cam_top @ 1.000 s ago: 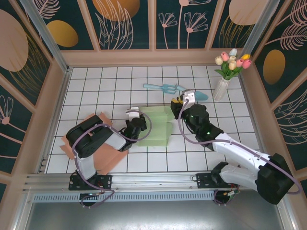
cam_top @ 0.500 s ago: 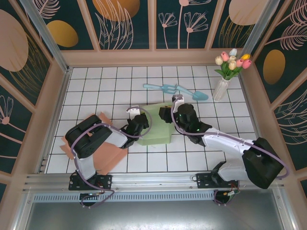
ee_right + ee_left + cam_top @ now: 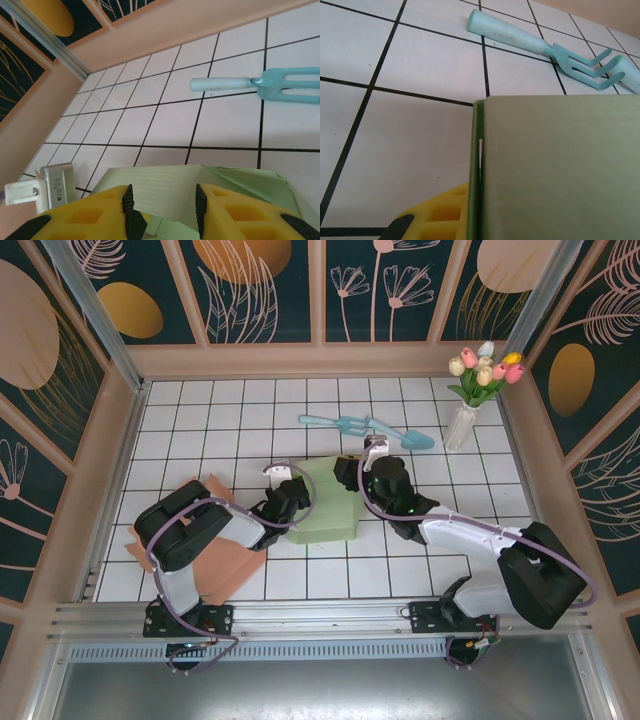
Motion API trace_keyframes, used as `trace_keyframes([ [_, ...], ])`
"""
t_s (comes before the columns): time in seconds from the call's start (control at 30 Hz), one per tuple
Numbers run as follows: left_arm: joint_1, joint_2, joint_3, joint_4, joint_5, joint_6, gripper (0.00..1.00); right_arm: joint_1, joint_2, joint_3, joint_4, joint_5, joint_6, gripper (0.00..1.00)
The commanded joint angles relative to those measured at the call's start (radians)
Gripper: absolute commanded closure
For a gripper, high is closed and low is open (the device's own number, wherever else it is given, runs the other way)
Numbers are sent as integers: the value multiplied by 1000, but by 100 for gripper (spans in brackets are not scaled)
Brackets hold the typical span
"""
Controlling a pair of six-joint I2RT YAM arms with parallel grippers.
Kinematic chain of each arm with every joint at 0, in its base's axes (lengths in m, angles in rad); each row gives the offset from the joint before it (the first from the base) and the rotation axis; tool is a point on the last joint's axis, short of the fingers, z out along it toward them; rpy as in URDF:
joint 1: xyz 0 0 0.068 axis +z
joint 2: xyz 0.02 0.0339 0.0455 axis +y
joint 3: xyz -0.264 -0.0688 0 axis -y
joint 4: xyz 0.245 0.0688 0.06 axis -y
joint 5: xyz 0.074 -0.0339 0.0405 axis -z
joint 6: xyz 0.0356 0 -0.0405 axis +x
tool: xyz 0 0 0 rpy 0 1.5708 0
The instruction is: Fold the paper box
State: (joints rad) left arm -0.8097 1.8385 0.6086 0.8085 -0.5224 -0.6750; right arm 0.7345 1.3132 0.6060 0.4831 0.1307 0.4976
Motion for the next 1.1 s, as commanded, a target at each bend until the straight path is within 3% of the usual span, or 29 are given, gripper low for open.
trace_keyframes([
  [0.0, 1, -18, -20, -40, 17, -23, 100, -4, 29, -12, 45, 35, 17, 60],
  [0.23, -3, -25, -25, -35, 18, -25, 100, 3, 118, 14, 80, -46, 30, 60],
  [0.43, -9, -18, -9, -41, 27, -17, 100, 7, 151, -23, 304, -236, 76, 60],
  [0.57, -10, -12, -18, -29, 33, -26, 100, 3, 150, -34, 354, -270, 69, 60],
  [0.87, -10, -31, -19, -67, -22, -31, 100, 3, 71, -56, 100, -70, -46, 60],
  [1.07, -10, -22, -18, -65, -13, -33, 100, -9, 5, -141, 83, 22, -66, 59],
])
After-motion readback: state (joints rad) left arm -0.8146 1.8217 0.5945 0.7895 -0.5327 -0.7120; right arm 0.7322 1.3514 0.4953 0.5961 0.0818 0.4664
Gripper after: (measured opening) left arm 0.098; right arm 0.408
